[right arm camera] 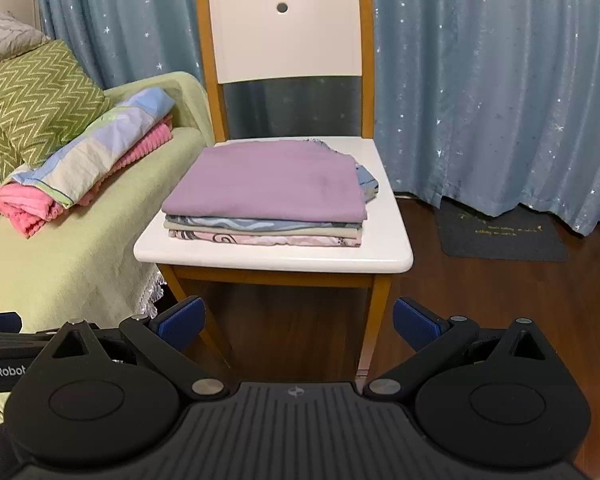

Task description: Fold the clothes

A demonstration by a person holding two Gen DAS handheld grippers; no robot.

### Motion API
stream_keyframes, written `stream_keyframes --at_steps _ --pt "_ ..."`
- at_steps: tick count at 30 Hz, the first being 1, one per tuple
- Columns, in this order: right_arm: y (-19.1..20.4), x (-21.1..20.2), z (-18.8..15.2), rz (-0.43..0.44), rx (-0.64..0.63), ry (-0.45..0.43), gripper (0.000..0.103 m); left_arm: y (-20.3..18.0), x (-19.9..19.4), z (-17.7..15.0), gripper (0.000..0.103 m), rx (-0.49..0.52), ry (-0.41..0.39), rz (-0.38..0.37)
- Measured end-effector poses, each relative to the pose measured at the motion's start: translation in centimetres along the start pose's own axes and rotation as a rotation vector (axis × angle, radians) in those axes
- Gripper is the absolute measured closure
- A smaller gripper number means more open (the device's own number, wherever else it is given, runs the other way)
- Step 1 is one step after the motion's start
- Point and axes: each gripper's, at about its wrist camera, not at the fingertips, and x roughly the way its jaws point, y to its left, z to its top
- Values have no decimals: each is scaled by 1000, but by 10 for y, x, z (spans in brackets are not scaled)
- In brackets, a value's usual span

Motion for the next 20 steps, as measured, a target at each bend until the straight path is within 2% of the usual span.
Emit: stream_keyframes --at_steps 7,11,16,20 --pt "-6 6 -9 -22 -2 22 1 -8 5 -13 1 24 20 -22" --pt "-8 10 -12 -33 -4 30 1 -10 5 -12 1 59 -11 -17" --pt "-10 17 -8 -41 -6 32 1 -12 10 -5 1 89 -38 27" --pt "-12 25 -6 -40 -4 45 1 -10 19 0 1 91 -27 29"
